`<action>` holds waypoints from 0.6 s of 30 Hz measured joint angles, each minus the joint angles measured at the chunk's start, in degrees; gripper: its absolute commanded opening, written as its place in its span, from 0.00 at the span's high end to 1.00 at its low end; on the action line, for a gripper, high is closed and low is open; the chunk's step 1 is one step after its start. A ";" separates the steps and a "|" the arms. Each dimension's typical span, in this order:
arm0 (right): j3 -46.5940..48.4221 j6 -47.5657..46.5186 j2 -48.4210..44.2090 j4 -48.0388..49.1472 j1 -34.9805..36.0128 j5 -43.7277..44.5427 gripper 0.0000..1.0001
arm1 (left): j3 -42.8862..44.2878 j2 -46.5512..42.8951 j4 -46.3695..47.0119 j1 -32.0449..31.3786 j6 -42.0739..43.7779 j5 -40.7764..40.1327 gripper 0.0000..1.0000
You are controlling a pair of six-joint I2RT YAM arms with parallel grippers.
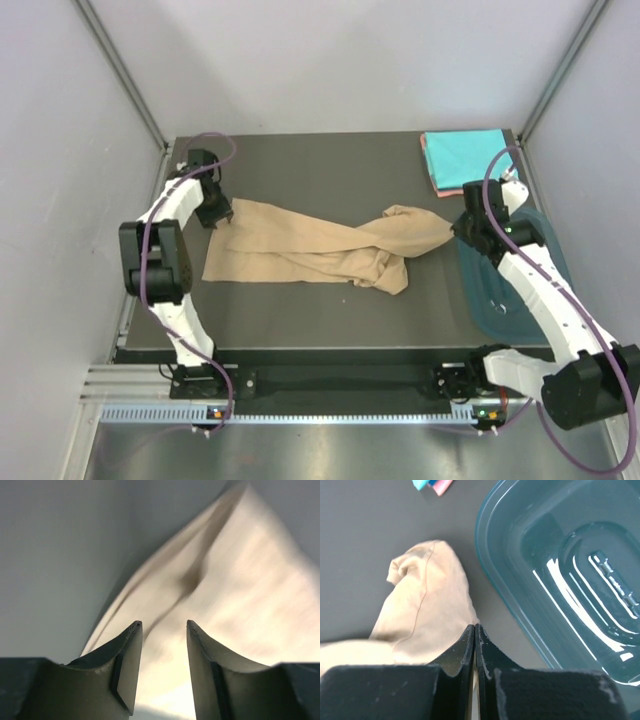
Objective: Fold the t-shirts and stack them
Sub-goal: Flatten the tshirt out
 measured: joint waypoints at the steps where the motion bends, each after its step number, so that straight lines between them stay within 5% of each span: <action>1: -0.17 -0.13 0.00 0.20 0.00 -0.61 1.00 | -4.22 -3.15 0.07 -0.02 -0.63 -0.52 0.56; 8: -1.01 -0.98 -0.74 1.99 -0.07 -3.23 1.00 | -26.45 -25.49 5.60 0.04 -10.84 0.02 0.59; 18: -4.33 -1.01 -2.80 2.97 -0.09 -4.92 1.00 | -28.44 -23.45 7.56 0.46 -28.59 -1.03 0.60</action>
